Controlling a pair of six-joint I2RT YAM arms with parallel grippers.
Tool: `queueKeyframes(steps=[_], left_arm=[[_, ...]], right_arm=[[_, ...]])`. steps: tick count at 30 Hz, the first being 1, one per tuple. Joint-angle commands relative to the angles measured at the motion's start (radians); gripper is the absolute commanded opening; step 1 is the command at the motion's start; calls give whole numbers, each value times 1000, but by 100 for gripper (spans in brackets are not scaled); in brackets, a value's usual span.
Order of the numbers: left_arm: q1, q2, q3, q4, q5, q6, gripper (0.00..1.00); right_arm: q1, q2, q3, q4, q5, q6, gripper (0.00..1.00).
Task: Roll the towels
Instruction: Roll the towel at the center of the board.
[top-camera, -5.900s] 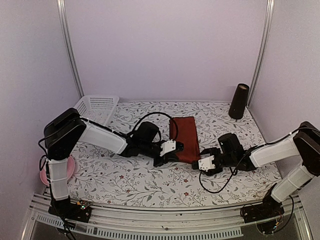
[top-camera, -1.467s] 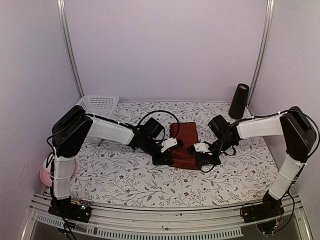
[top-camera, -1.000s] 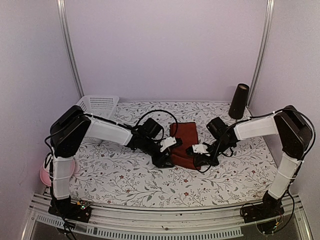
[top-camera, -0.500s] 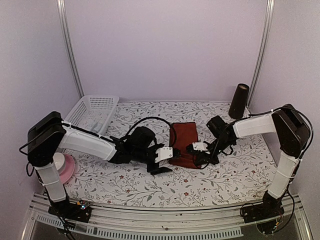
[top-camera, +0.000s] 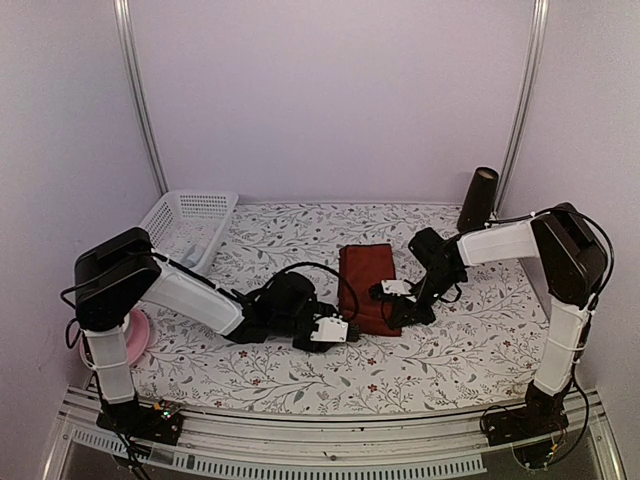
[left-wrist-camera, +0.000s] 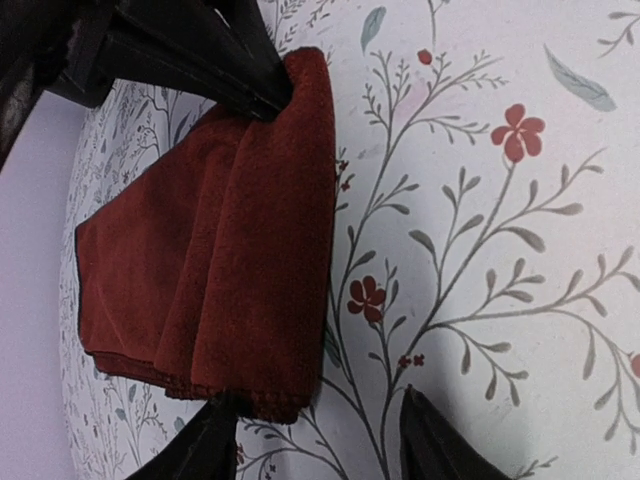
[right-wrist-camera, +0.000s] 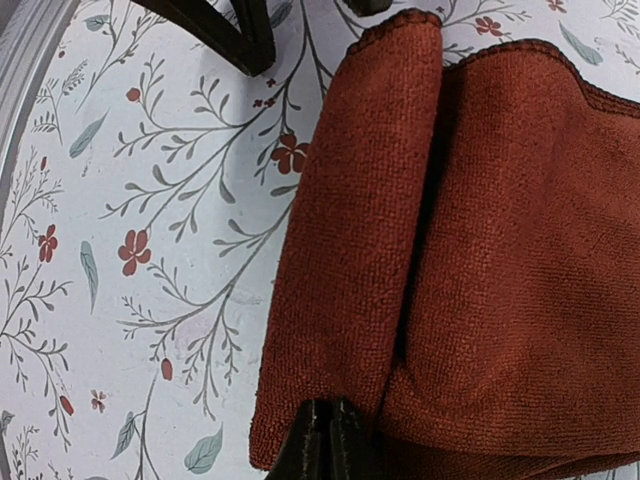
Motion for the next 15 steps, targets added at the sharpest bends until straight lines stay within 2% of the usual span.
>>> queueKeyframes(steps=[1, 7, 15], left_arm=[[-27, 24, 18, 77, -15, 89, 54], [-34, 79, 46, 65, -35, 132, 53], [-49, 152, 124, -30, -100, 152, 52]], right_arm=[[-15, 44, 7, -6, 58, -8, 4], [-21, 44, 6, -8, 54, -10, 4], [-24, 49, 6, -11, 58, -12, 5]])
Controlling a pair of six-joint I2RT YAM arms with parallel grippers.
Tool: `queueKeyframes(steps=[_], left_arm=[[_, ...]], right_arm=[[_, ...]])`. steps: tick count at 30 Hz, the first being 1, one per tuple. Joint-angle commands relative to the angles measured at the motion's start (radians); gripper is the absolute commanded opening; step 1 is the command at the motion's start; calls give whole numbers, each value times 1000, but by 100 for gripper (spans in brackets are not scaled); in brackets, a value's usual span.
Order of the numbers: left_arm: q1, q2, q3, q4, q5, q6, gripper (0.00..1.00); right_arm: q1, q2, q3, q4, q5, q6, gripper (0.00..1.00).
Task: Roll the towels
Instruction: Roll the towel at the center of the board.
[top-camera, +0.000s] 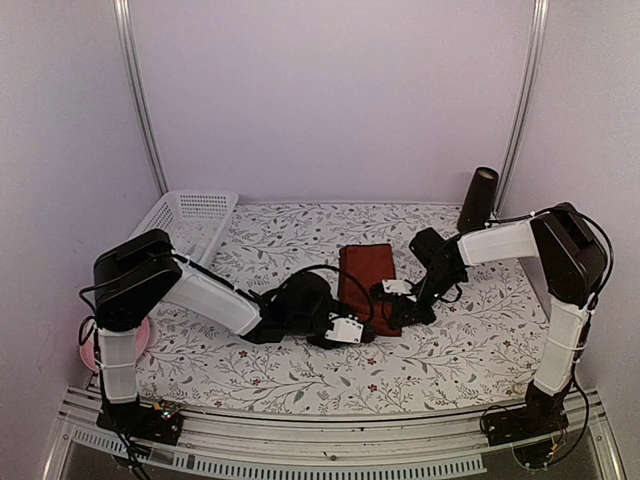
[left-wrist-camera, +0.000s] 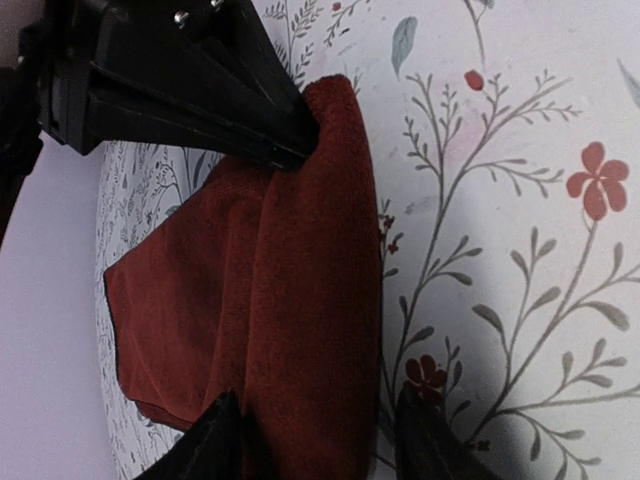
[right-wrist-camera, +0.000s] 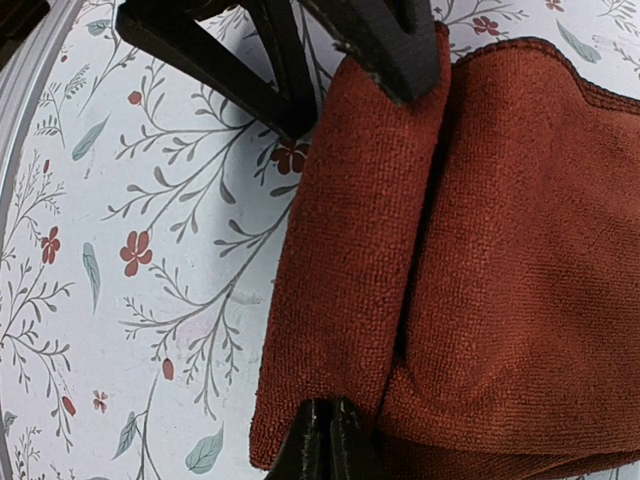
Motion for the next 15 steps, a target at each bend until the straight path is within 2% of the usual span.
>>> queueKeyframes(steps=[1, 6, 15], left_arm=[[-23, 55, 28, -83, -53, 29, 50], [-37, 78, 41, -117, -75, 44, 38], [-66, 80, 33, -138, -81, 41, 28]], right_arm=[[-16, 46, 5, -3, 73, -13, 5], [-19, 41, 11, -4, 77, -13, 4], [-33, 39, 25, -7, 81, -9, 4]])
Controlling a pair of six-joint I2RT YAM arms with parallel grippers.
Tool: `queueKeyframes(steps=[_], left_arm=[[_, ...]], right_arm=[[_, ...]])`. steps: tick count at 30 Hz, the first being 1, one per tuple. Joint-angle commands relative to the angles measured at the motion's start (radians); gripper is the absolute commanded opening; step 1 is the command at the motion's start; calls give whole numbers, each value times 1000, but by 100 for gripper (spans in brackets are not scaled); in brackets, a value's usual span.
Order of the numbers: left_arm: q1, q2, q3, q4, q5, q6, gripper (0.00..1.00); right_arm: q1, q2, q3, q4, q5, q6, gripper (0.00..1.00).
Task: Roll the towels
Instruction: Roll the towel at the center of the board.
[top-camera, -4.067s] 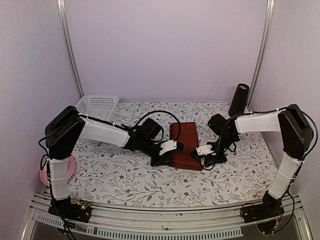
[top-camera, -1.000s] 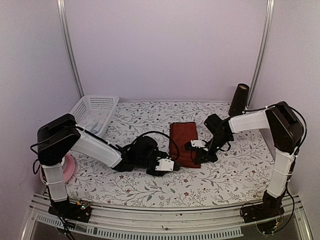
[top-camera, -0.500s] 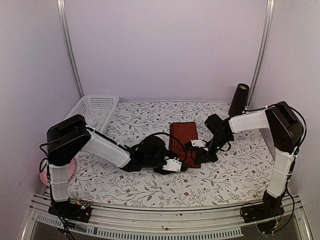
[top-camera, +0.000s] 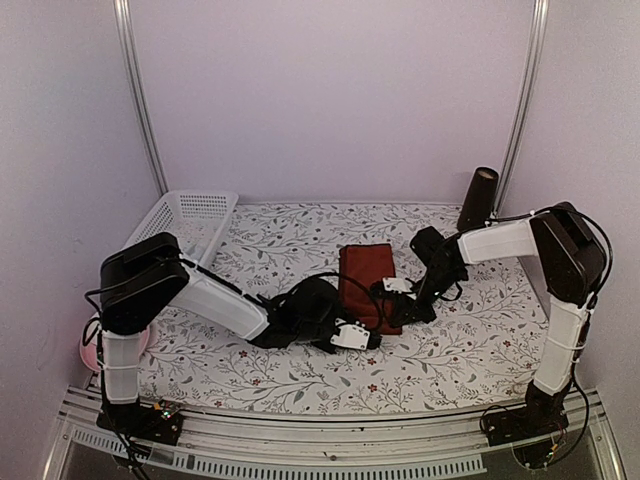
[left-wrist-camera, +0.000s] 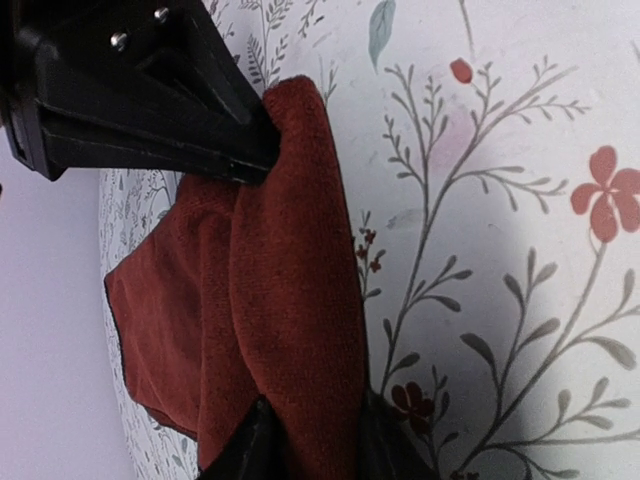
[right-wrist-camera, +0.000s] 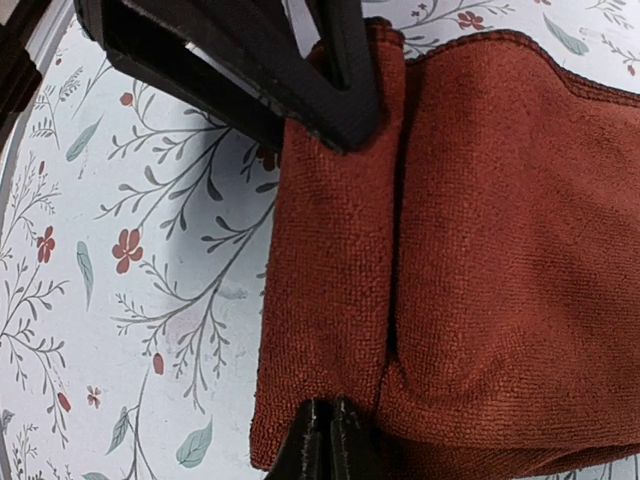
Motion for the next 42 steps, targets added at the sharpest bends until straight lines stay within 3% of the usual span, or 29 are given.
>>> queueKeyframes(steps=[1, 12, 15, 18, 26, 35, 42], left_arm=[[-25, 40, -4, -129, 14, -5, 26], [-22, 73, 73, -247, 42, -111, 0], [-19, 73, 95, -262, 52, -154, 0], [-11, 59, 106, -275, 73, -202, 0], [50, 17, 170, -384, 320, -369, 0], [150, 70, 318, -560, 654, -524, 0], [181, 110, 355, -588, 765, -560, 0]], right_arm=[[-28, 26, 12, 1, 84, -8, 4], [-55, -56, 12, 0, 61, -30, 16], [-55, -89, -7, 1, 60, -48, 18], [-57, -156, -54, 19, 61, -75, 27], [-51, -413, -315, 261, 70, -213, 52], [87, -496, -467, 468, 168, -215, 56], [155, -456, -534, 638, 275, -148, 52]])
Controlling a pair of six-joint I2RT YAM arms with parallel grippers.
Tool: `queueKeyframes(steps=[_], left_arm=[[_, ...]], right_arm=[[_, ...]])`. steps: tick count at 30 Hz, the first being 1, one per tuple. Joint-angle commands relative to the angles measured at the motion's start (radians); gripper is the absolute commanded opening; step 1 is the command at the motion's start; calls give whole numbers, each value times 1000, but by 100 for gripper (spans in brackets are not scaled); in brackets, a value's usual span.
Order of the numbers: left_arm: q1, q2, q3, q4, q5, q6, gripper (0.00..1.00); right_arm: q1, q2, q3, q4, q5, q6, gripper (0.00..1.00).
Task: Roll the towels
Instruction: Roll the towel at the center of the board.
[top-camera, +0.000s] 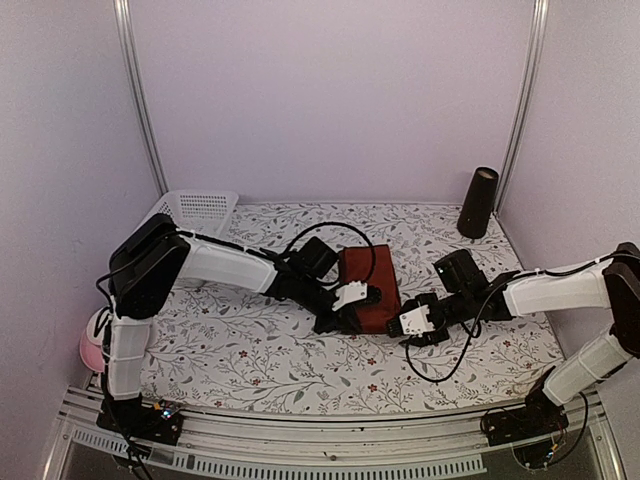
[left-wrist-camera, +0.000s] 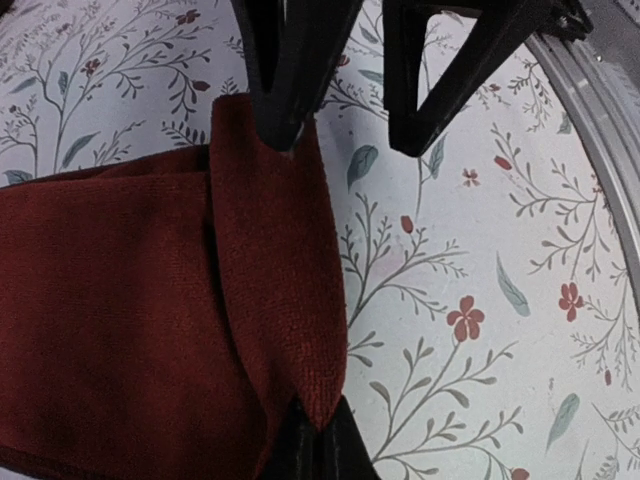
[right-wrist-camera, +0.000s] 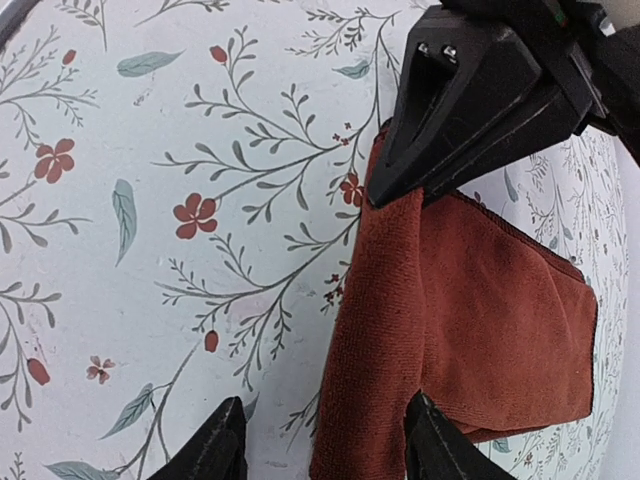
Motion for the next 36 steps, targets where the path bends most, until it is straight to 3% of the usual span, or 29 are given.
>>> queueKeyframes(steps=[1, 8, 26, 29, 33, 36], left_arm=[[16, 40, 28, -67, 127, -42, 0], [24, 63, 35, -67, 164, -52, 0], [43, 102, 70, -82, 184, -90, 0], [43, 99, 68, -83, 192, -90, 0], [44, 97, 64, -81, 196, -89, 0], [45, 101, 67, -84, 198, -88, 0]], right_arm=[[17, 23, -34, 146, 87, 50, 49], [22, 47, -90, 255, 165, 73, 39], [36, 52, -63, 110, 33, 49, 49], [39, 56, -72, 165, 67, 71, 49], [40, 103, -64, 210, 135, 103, 41], [39, 125, -62, 211, 141, 102, 30]])
